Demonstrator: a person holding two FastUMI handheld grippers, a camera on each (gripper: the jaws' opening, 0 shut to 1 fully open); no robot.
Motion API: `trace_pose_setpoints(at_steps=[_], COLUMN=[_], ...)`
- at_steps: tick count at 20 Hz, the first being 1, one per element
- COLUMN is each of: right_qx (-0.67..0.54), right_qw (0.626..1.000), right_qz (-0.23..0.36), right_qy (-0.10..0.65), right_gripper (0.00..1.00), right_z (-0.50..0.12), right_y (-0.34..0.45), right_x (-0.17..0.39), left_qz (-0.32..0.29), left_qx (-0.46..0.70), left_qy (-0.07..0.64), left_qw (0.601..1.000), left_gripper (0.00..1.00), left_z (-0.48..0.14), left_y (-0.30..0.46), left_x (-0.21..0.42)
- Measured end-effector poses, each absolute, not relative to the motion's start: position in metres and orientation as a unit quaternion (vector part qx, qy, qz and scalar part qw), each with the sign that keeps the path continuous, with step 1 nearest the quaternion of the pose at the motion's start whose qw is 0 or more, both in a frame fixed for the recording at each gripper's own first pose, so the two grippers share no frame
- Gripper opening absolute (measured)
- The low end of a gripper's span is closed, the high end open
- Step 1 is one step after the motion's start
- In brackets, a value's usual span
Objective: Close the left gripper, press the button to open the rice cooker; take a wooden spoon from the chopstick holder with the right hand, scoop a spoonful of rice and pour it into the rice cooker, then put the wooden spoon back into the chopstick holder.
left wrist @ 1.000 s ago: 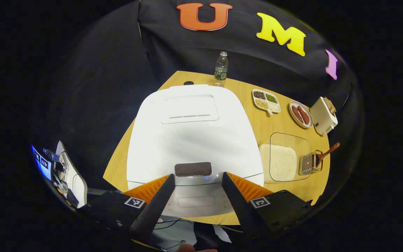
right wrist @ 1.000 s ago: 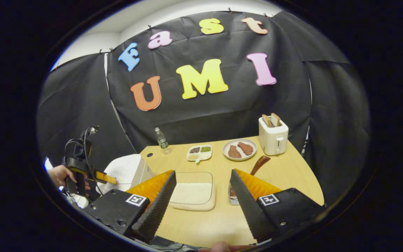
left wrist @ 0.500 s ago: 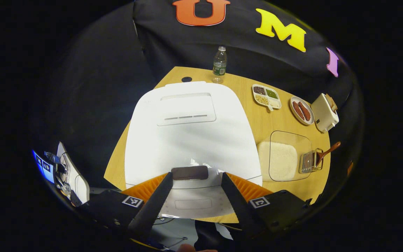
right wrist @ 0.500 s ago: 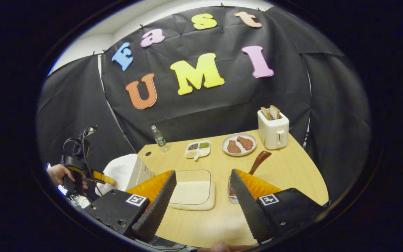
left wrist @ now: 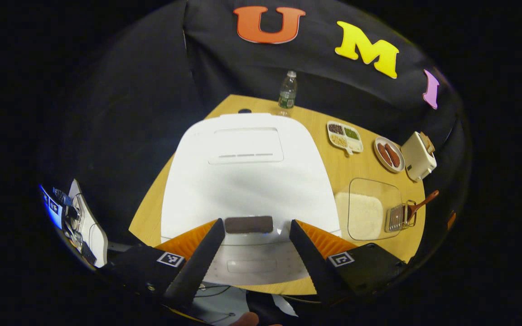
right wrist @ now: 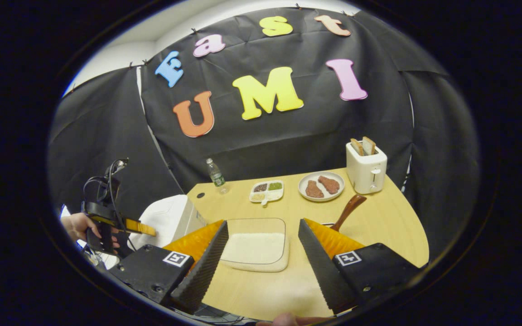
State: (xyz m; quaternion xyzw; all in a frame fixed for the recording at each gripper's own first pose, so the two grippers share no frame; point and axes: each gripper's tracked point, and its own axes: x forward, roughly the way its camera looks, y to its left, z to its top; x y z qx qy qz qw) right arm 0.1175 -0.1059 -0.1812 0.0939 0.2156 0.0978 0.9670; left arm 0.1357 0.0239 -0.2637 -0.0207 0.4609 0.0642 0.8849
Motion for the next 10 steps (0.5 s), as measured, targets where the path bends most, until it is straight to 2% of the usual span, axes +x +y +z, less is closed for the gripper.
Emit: trace_pose_setpoints(at_steps=[6,10], right_qx=[0.074,0.070], right_qw=[0.971,0.973], right_qz=[0.099,0.094], right_qy=[0.206,0.200], right_gripper=[1.00,1.00], right_z=[-0.176,-0.167], right_y=[-0.117,-0.120], right_x=[0.108,0.109], left_qz=[0.085,0.101], left_qx=[-0.068,-0.067], left_qy=[0.416,0.375], left_qw=[0.903,0.919], left_gripper=[0.92,0.95], left_z=[-0.250,-0.225], left_y=[0.019,0.024], left_x=[0.146,0.148])
